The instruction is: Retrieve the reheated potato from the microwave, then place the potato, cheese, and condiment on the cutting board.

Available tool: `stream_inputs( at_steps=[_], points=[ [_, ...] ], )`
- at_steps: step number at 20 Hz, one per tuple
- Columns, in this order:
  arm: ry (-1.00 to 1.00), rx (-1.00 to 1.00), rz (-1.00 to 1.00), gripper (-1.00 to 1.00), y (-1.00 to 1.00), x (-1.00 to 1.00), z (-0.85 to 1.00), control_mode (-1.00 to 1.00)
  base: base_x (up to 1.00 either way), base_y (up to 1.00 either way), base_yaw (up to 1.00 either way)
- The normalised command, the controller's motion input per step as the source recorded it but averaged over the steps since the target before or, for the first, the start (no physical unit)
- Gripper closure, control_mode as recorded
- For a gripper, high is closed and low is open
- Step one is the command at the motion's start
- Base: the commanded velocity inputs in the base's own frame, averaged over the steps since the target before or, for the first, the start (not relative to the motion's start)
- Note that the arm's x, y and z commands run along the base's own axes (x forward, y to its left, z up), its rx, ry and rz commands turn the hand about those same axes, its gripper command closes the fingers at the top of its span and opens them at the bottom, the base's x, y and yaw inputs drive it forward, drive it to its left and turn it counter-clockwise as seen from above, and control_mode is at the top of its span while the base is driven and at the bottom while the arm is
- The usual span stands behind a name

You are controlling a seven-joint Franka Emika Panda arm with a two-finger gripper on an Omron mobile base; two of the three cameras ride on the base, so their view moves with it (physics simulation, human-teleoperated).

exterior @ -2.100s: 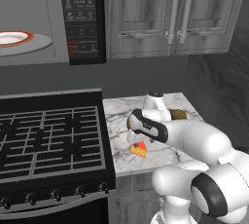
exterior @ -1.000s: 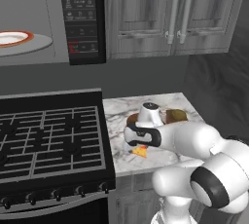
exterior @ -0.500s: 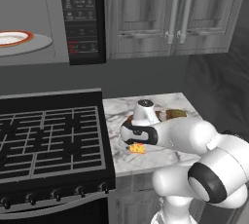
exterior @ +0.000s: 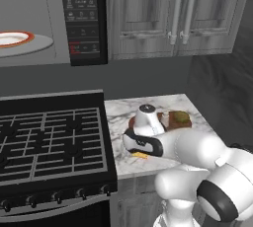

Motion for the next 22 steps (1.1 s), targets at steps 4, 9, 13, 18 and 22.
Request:
stream_inputs(
  at_steps=[4,9,13,18,22],
  points=[
    [-0.03,0.00,0.00,1.00,-0.03,0.05,0.19,-1.00,0.00,0.00,0.00],
    [0.00,0.00,-0.01,1.00,-0.03,0.33,0.37,-1.00,0.00,0.00,0.00],
    [0.00,0.00,-0.08,1.00,-0.07,0.51,0.28,-1.00,0.00,0.00,0.00],
    [0.02,0.00,-0.09,1.00,-0.13,0.58,0.14,-1.00,0.00,0.00,0.00],
    [0.01,0.00,-0.08,1.00,-0.05,0.58,0.04,-1.00,0.00,0.00,0.00]
  ],
)
